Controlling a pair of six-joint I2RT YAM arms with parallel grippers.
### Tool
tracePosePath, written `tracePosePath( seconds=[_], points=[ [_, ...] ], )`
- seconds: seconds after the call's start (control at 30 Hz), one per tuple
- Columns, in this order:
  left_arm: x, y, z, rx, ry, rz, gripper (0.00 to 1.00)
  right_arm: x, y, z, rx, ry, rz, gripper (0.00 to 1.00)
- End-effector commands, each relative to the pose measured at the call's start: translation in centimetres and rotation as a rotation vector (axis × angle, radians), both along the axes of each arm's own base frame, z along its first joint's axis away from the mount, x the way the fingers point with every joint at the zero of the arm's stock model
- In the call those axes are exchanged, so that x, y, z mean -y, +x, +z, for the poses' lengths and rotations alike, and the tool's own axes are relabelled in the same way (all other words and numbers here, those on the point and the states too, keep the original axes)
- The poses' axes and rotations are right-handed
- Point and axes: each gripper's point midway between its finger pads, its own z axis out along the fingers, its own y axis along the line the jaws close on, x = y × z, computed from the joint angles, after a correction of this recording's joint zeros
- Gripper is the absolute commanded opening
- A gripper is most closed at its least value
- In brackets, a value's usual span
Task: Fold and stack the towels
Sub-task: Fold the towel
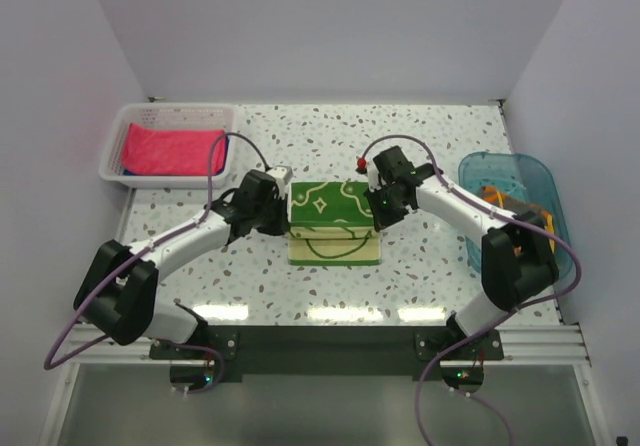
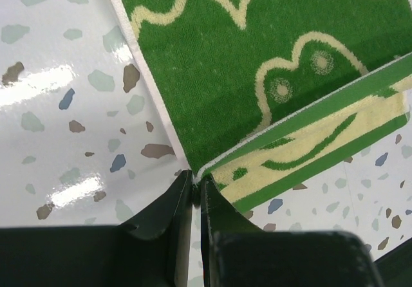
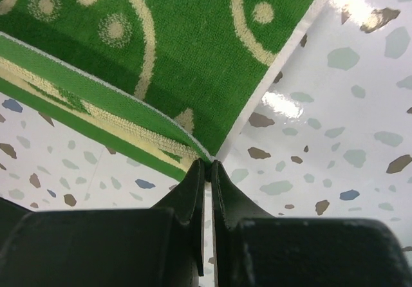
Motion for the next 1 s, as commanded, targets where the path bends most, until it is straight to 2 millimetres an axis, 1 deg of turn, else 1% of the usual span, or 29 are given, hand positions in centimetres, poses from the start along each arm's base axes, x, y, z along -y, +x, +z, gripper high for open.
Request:
tracePosePath(
  seconds=[0.0, 0.1, 0.2, 0.33, 0.37, 0.47, 0.53, 0.63, 0.67, 0.7, 0.73, 0.77, 0.8, 0.83, 0.87, 0.9, 0.93, 0.97],
  points=[
    [-2.8, -1.3, -2.9, -0.062, 0.112, 0.057, 0.03, 3.0, -1.7, -1.7, -0.067, -0.117, -0.049, 0.0],
    [-2.7, -1.6, -4.2, -0.086, 0.119, 0.054, 0.04, 2.9, -1.8, -2.6, -0.08, -0.124, -0.044, 0.0],
    [-2.7, -2.0, -5.0, -0.105, 0.13, 0.049, 0.05, 2.8, -1.8, -3.6, -0.089, -0.135, -0.037, 0.0],
    [-2.5, -2.1, -5.2, -0.103, 0.129, 0.042, 0.09, 2.7, -1.5, -4.3, -0.092, -0.141, -0.038, 0.0],
    [-2.2, -2.5, -5.2, -0.116, 0.117, 0.027, 0.11, 2.6, -1.5, -4.4, -0.092, -0.141, -0.037, 0.0],
    [-2.1, -2.6, -5.1, -0.118, 0.118, 0.023, 0.16, 2.4, -1.6, -4.4, -0.092, -0.14, -0.03, 0.02],
    [-2.2, -2.8, -5.0, -0.121, 0.118, 0.024, 0.19, 2.1, -1.9, -4.4, -0.096, -0.137, -0.018, 0.06],
    [-2.1, -3.3, -4.7, -0.13, 0.107, 0.02, 0.28, 1.8, -2.3, -4.1, -0.101, -0.13, 0.002, 0.14],
    [-2.0, -3.5, -4.5, -0.126, 0.097, 0.018, 0.34, 1.7, -2.6, -3.8, -0.102, -0.126, 0.006, 0.21],
    [-1.9, -3.8, -4.3, -0.132, 0.087, 0.017, 0.38, 1.6, -2.8, -3.8, -0.103, -0.126, 0.007, 0.25],
    [-1.7, -4.4, -4.4, -0.146, 0.078, 0.007, 0.4, 1.7, -3.4, -3.7, -0.114, -0.131, 0.012, 0.29],
    [-1.5, -4.7, -3.8, -0.137, 0.06, 0.01, 0.43, 1.6, -3.7, -3.5, -0.113, -0.127, 0.017, 0.32],
    [-1.5, -5.1, -3.6, -0.139, 0.056, 0.006, 0.44, 1.4, -4.0, -2.9, -0.101, -0.116, 0.016, 0.34],
    [-1.7, -5.8, -3.7, -0.146, 0.055, 0.008, 0.45, 1.2, -4.8, -2.8, -0.107, -0.119, 0.033, 0.35],
    [-1.6, -5.9, -2.9, -0.122, 0.035, 0.01, 0.47, 0.9, -5.4, -2.5, -0.111, -0.101, 0.042, 0.36],
    [-1.6, -6.3, -2.6, -0.128, 0.017, 0.02, 0.48, 0.6, -5.9, -1.8, -0.102, -0.079, 0.049, 0.39],
    [-1.6, -6.8, -2.0, -0.111, -0.008, 0.022, 0.54, 0.4, -7.0, -1.9, -0.117, -0.072, 0.067, 0.4],
    [-1.5, -7.1, -1.7, -0.111, -0.027, 0.031, 0.56, -0.1, -7.1, -1.5, -0.1, -0.063, 0.076, 0.46]
  ],
)
